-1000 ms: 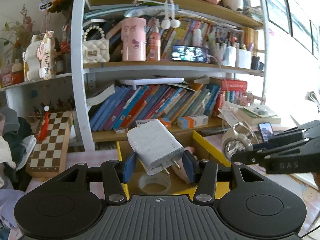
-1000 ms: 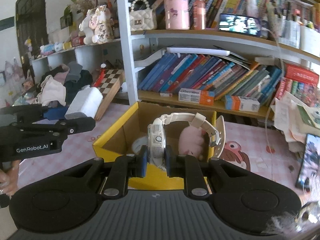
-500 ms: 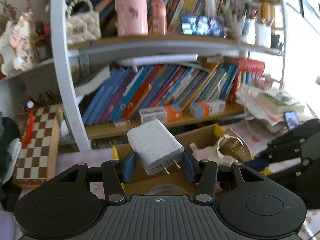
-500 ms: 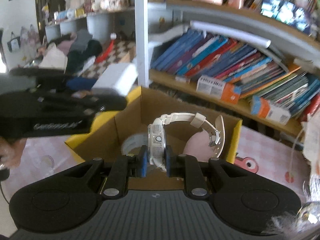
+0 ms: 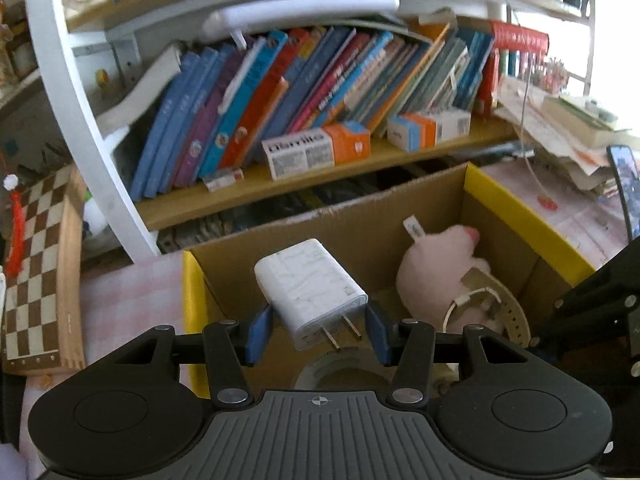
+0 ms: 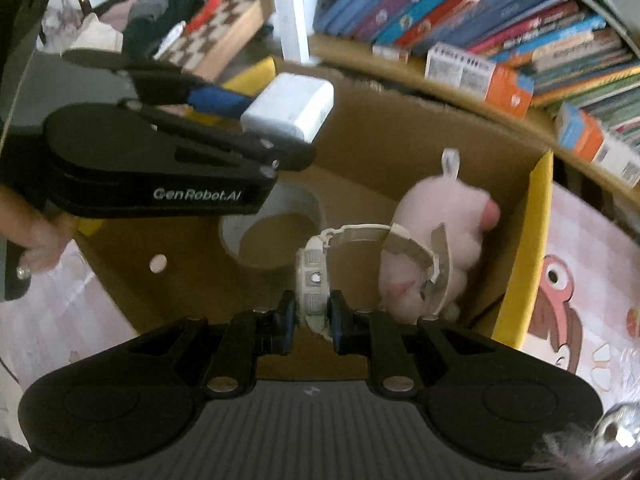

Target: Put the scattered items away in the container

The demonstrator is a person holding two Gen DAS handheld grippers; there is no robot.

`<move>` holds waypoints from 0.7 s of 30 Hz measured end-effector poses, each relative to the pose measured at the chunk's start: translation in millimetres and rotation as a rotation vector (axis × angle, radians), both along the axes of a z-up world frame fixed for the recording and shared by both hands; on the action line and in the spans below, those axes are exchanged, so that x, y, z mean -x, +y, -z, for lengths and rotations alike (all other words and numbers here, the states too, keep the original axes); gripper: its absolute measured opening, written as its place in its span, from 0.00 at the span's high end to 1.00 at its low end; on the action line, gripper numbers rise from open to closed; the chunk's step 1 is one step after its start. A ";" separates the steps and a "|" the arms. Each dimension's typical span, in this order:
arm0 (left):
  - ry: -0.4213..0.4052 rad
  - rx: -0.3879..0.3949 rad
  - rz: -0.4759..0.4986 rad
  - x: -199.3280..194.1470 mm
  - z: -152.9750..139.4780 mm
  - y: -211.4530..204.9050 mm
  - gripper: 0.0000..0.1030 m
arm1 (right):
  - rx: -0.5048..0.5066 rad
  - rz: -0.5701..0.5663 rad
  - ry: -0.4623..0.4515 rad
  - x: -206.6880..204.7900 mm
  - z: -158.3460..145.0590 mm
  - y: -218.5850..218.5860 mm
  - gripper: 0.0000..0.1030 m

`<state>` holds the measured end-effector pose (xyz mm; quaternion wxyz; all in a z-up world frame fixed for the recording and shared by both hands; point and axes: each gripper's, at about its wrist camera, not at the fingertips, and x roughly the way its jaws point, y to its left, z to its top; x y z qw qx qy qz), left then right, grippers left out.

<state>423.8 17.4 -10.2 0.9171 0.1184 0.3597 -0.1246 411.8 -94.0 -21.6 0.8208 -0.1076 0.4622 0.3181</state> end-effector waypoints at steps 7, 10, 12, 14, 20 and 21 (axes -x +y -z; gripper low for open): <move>0.075 -0.012 0.008 -10.0 5.6 -1.3 0.52 | 0.002 -0.018 0.031 -4.4 4.9 2.2 0.82; 0.091 -0.017 0.011 -11.2 7.0 -2.0 0.52 | -0.005 -0.022 0.037 -3.9 4.3 1.7 0.82; 0.095 -0.025 0.016 -11.0 7.3 -3.5 0.52 | -0.008 -0.022 0.039 -5.5 3.7 1.8 0.82; 0.097 -0.031 0.020 -10.8 7.5 -4.5 0.52 | -0.011 -0.020 0.041 -6.7 3.8 1.6 0.82; 0.101 -0.035 0.011 -12.0 7.6 -4.4 0.52 | -0.029 -0.022 0.054 -9.9 3.8 0.1 0.81; 0.098 -0.039 0.009 -11.9 7.4 -4.9 0.50 | -0.034 -0.020 0.054 -10.3 3.7 -0.3 0.81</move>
